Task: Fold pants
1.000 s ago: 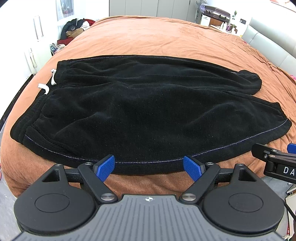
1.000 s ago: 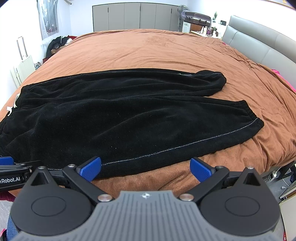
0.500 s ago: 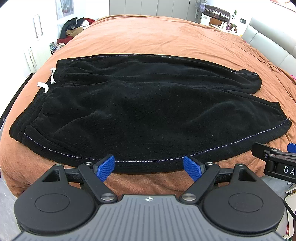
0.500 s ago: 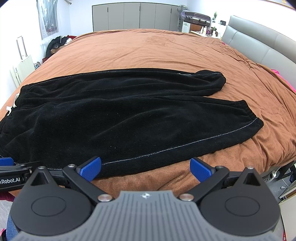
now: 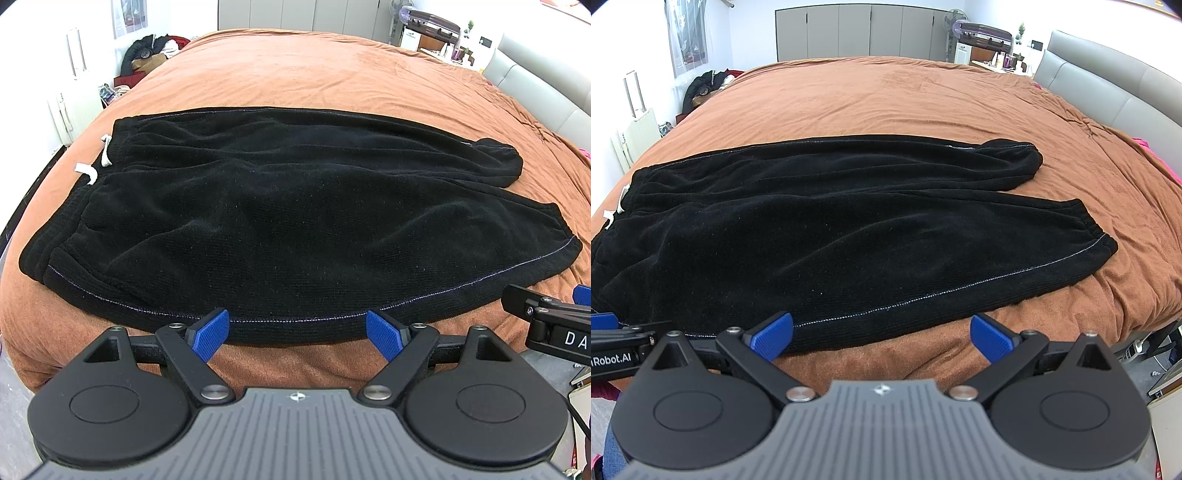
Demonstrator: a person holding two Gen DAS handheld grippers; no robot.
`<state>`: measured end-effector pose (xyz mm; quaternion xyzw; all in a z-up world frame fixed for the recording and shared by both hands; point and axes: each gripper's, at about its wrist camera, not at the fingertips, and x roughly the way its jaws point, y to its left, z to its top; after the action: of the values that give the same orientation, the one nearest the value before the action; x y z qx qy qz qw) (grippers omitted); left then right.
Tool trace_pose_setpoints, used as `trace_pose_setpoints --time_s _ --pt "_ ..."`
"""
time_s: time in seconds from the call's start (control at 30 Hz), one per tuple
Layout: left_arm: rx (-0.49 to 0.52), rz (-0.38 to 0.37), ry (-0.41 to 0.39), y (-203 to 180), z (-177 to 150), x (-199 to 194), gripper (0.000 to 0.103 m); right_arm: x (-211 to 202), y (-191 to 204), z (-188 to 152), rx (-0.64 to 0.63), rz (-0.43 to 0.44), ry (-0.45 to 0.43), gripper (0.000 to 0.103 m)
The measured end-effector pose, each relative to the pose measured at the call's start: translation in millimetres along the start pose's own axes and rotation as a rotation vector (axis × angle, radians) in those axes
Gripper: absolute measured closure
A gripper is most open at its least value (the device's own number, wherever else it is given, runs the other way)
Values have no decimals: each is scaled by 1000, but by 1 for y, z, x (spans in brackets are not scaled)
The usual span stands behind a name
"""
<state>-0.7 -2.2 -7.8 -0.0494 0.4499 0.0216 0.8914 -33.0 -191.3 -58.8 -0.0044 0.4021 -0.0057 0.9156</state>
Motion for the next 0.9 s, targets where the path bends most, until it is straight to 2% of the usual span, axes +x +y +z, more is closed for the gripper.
trace_pose_setpoints --time_s 0.9 --pt "-3 -1 6 0 0 0 5 2 1 2 -2 -3 5 5"
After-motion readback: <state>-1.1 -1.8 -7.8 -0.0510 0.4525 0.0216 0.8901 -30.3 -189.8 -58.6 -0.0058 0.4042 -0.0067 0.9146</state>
